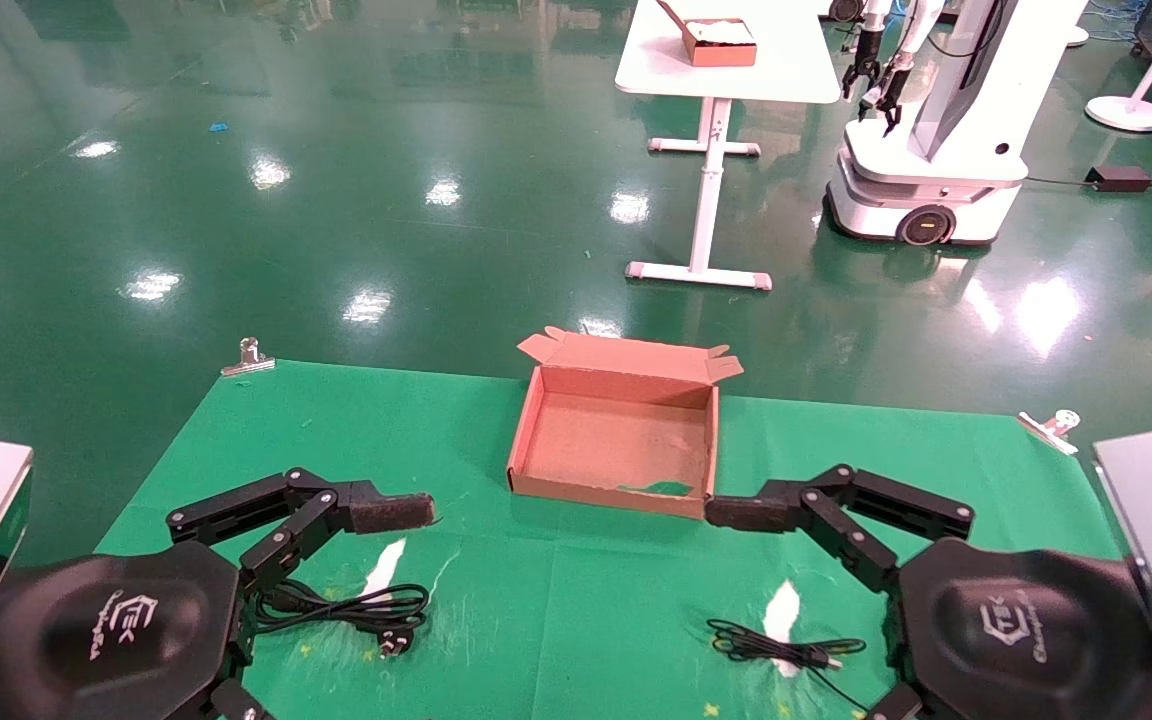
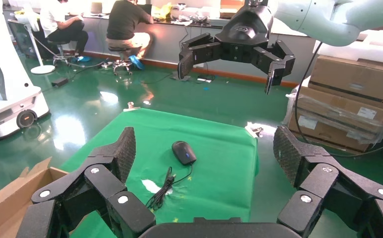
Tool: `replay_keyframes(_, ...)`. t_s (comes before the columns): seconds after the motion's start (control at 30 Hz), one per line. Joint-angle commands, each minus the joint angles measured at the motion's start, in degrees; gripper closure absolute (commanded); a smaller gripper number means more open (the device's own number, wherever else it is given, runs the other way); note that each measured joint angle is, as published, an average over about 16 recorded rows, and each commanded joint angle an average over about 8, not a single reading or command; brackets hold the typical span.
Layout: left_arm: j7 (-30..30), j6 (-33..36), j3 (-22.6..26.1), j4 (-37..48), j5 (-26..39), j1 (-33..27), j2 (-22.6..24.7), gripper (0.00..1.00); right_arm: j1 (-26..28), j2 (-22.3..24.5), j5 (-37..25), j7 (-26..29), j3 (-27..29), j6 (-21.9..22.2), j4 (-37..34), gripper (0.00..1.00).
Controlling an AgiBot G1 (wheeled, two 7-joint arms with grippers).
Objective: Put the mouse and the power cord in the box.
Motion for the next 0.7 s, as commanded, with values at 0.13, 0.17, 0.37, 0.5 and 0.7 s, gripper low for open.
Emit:
replay_keyframes(0.13,0.0,0.0,0.0,0.0,0.0,0.0,0.0,0.00,0.0,0.0,0.0,0.0,0.0,0.0,0.0,0.00)
replay_keyframes(0.17,0.0,0.0,0.0,0.0,0.0,0.0,0.0,0.00,0.0,0.0,0.0,0.0,0.0,0.0,0.0,0.00)
replay_keyframes(0.37,0.0,0.0,0.0,0.0,0.0,0.0,0.0,0.00,0.0,0.0,0.0,0.0,0.0,0.0,0.0,0.00)
replay_keyframes(0.5,0.1,0.0,0.1,-0.1,0.3,-0.1,0.0,0.00,0.0,0.1,-0.1,0.0,0.0,-0.1,0.0,0.00)
replay_keyframes(0.7,1.5,0.2,1.4,-0.1,4.1,-1.5,0.5,0.00,-0.5,0.2,-1.1,-1.5,-0.5,-1.4,-2.4,0.00)
